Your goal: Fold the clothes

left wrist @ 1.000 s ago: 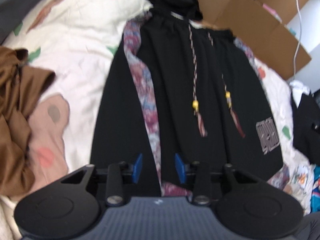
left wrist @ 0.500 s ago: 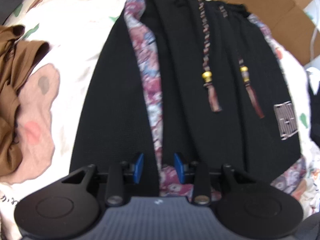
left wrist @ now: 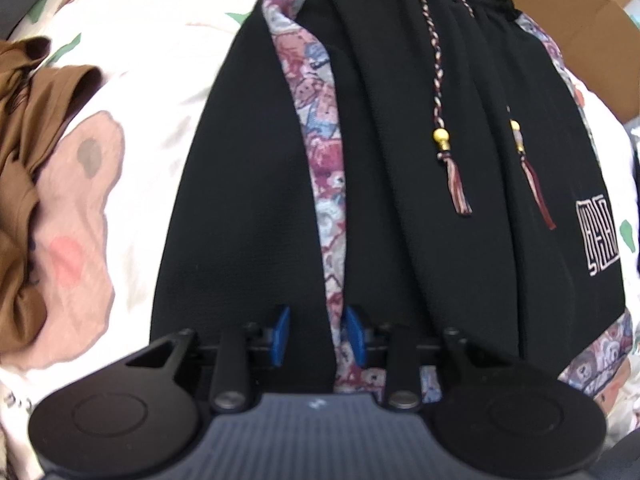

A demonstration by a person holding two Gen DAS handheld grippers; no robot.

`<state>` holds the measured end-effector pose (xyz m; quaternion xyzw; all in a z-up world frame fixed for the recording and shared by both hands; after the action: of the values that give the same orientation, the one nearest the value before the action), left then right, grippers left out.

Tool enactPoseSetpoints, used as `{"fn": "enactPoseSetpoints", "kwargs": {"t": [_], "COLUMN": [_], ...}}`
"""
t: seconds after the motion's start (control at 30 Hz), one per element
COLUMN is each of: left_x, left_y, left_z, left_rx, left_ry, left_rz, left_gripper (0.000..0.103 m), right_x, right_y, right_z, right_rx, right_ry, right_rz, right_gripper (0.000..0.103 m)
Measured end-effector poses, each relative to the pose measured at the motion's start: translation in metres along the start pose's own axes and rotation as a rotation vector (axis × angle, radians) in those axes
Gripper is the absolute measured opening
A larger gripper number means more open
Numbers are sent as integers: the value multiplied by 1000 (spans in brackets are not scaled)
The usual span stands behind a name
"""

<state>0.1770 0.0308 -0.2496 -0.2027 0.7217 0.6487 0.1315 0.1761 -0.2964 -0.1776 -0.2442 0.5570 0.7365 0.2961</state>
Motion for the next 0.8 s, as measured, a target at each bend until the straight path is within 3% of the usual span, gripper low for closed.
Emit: {"fn": "enactPoseSetpoints", "kwargs": {"t": [0.03, 0.1, 0.3, 0.57, 0.8], "left_x": [-2, -5, -19, -47, -72], "left_y": [-1, 2, 27, 72, 86], "left_z": [2, 5, 10, 60, 103], "left_rx": [1, 9, 47, 7, -33], "left_ry": [-1, 15, -7, 20, 52], "left_rz": [3, 2, -33, -94, -112], "left_gripper": [6, 3, 3, 2, 2], "right_x": [-2, -6, -4, 11, 23], "right_y": [4, 9, 4, -5, -10], "right_z": [0, 0, 0, 41, 71], "right_rx": [-3, -7, 13, -46, -74], "right_ry": [9, 29, 12, -22, -5], "right_rz": [-2, -5, 29, 71, 110], "right_gripper": [60, 60, 60, 60, 60]}}
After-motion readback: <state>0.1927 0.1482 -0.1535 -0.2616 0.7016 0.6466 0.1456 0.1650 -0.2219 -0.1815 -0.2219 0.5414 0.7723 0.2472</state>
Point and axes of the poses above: each gripper's, at about its wrist camera, not at the fingertips, and y roughly against the way its jaws point, z to its left, x to its underside, the point moved 8 cm from there along -y, roughly the way its jaws point, and after that the axes turned 15 degrees about -z, right-handed, at the moved point
